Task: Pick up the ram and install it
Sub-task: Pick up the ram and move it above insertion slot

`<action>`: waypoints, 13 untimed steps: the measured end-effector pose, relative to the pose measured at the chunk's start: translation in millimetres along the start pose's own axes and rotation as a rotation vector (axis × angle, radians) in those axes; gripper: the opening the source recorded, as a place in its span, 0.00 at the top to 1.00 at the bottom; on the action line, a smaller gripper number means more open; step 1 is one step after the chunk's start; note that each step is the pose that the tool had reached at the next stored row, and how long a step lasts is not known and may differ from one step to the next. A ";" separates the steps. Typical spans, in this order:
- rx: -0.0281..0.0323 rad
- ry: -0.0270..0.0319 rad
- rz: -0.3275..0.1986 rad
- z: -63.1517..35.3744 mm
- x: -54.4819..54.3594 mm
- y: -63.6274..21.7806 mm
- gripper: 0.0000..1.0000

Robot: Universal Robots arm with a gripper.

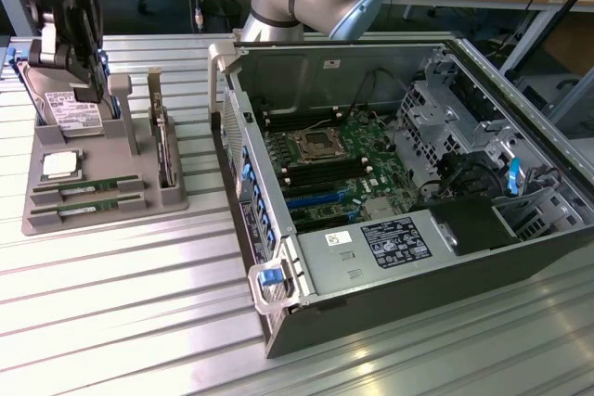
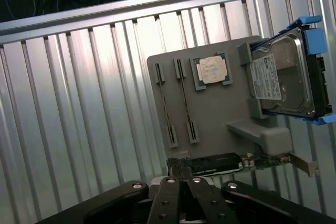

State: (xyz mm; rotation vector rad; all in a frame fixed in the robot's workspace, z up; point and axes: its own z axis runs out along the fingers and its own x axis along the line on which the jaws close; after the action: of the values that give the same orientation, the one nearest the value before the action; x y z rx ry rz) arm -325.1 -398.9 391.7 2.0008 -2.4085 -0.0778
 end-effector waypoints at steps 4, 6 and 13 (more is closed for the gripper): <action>-0.0006 0.0010 -0.021 0.0 0.0 0.0 0.89; -0.0008 0.0014 -0.032 0.0 0.0 0.0 0.89; -0.0020 0.0036 -0.081 0.0 0.0 0.0 0.89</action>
State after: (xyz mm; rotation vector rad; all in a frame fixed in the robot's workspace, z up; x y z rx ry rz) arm -325.1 -399.0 391.7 2.0954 -2.3240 -0.0771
